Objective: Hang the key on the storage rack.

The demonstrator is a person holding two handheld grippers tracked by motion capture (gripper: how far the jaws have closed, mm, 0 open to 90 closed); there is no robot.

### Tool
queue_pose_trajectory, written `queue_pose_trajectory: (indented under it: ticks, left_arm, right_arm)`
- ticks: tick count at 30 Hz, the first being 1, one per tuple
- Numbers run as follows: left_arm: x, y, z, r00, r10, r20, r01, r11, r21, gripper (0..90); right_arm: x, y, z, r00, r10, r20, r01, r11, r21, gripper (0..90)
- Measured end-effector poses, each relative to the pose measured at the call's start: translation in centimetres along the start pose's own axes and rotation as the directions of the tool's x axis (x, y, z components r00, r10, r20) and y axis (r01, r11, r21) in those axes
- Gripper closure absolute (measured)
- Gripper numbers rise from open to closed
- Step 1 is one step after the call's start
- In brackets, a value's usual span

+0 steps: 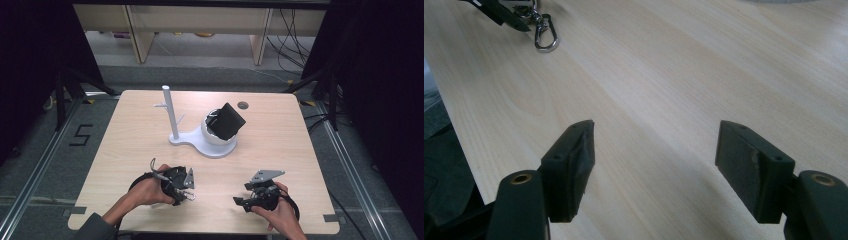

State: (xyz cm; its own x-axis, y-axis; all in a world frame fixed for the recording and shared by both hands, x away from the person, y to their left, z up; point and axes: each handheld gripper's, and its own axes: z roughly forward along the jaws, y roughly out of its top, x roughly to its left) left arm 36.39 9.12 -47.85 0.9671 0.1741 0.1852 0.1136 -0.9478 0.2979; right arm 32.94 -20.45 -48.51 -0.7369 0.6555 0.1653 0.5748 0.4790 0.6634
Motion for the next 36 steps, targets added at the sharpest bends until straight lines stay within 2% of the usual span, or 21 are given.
queue_pose_trajectory:
  ticks: [2, 4, 10, 11, 12, 13, 14, 17, 18, 21, 22, 25, 29, 33, 34, 35, 36]
  left_arm:
    - [0.1, 0.1, 0.2, 0.9999, 0.012, 0.011, -0.012, 0.9999, 0.012, 46.2]
    - [0.1, 0.3, 0.3, 0.9997, 0.023, 0.004, -0.023, 0.9996, 0.015, 49.3]
    - [0.0, 1.0, 0.5, 0.9976, 0.060, 0.034, -0.062, 0.9965, 0.057, 54.7]
    - [0.0, 1.0, 0.5, 0.9976, 0.060, 0.034, -0.062, 0.9965, 0.057, 56.1]
    - [0.2, 1.2, 0.6, 0.9965, 0.060, 0.058, -0.064, 0.9952, 0.074, 57.8]
    - [0.2, 1.2, 0.6, 0.9965, 0.060, 0.058, -0.064, 0.9952, 0.074, 58.5]
    - [0.3, 1.4, 0.6, 0.9958, 0.051, 0.077, -0.058, 0.9946, 0.087, 60.1]
    - [0.5, 1.6, 0.7, 0.9945, 0.048, 0.093, -0.058, 0.9933, 0.100, 64.0]
    - [0.8, 1.8, 0.7, 0.9925, 0.034, 0.117, -0.049, 0.9905, 0.128, 64.8]
    - [1.0, 2.0, 0.8, 0.9908, 0.017, 0.134, -0.037, 0.9887, 0.145, 66.5]
    - [0.9, 2.1, 0.8, 0.9888, -0.007, 0.149, -0.016, 0.9878, 0.155, 67.4]
    - [1.1, 2.2, 0.9, 0.9886, -0.008, 0.150, -0.018, 0.9858, 0.167, 68.9]
    - [1.3, 2.5, 1.0, 0.9841, -0.036, 0.174, 0.000, 0.9799, 0.199, 70.5]
    - [1.3, 2.8, 1.1, 0.9835, -0.025, 0.179, -0.015, 0.9758, 0.218, 71.6]
    - [1.2, 3.0, 1.2, 0.9837, -0.004, 0.180, -0.041, 0.9687, 0.245, 72.1]
    - [1.2, 3.0, 1.2, 0.9837, -0.004, 0.180, -0.041, 0.9687, 0.245, 72.3]
    - [1.1, 3.2, 1.2, 0.9842, 0.004, 0.177, -0.050, 0.9652, 0.257, 72.1]
  right_arm:
    - [0.0, 0.0, 0.0, 1.0000, 0.000, -0.003, 0.000, 1.000, 0.000, 33.1]
    - [0.0, 0.0, 0.0, 1.0000, 0.008, -0.004, -0.008, 1.000, -0.002, 33.1]
    - [0.1, 0.0, 0.1, 0.9998, -0.004, -0.018, 0.004, 1.000, 0.000, 33.0]
    - [0.1, 0.0, 0.1, 0.9998, -0.004, -0.018, 0.004, 1.000, 0.000, 33.0]
    - [0.3, 0.0, 0.1, 0.9997, 0.005, -0.025, -0.005, 1.000, 0.002, 33.0]
    - [0.3, 0.0, 0.1, 0.9997, 0.005, -0.026, -0.005, 1.000, 0.002, 33.0]
    - [0.2, 0.0, 0.1, 0.9997, -0.004, -0.023, 0.004, 1.000, 0.002, 33.0]
    - [0.2, 0.0, 0.1, 0.9997, -0.004, -0.024, 0.004, 1.000, -0.001, 33.0]
    - [0.1, 0.0, 0.1, 0.9997, -0.006, -0.024, 0.006, 1.000, -0.001, 33.0]
    - [0.2, 0.0, 0.1, 0.9996, -0.002, -0.029, 0.002, 1.000, -0.001, 33.0]
    - [0.2, 0.0, 0.1, 0.9996, -0.003, -0.029, 0.003, 1.000, -0.001, 33.0]
    - [0.2, 0.0, 0.1, 0.9995, -0.006, -0.032, 0.006, 1.000, -0.002, 33.0]
    - [0.3, 0.0, 0.1, 0.9993, -0.009, -0.035, 0.009, 1.000, -0.004, 33.0]
    - [0.3, 0.1, 0.1, 0.9994, -0.006, -0.034, 0.005, 1.000, -0.009, 33.0]
    - [0.3, 0.0, 0.2, 0.9993, -0.008, -0.036, 0.008, 1.000, -0.014, 33.0]
    - [0.3, 0.0, 0.1, 0.9993, -0.012, -0.036, 0.012, 1.000, -0.006, 33.0]
    - [0.3, 0.1, 0.1, 0.9993, -0.009, -0.037, 0.008, 1.000, -0.009, 33.0]
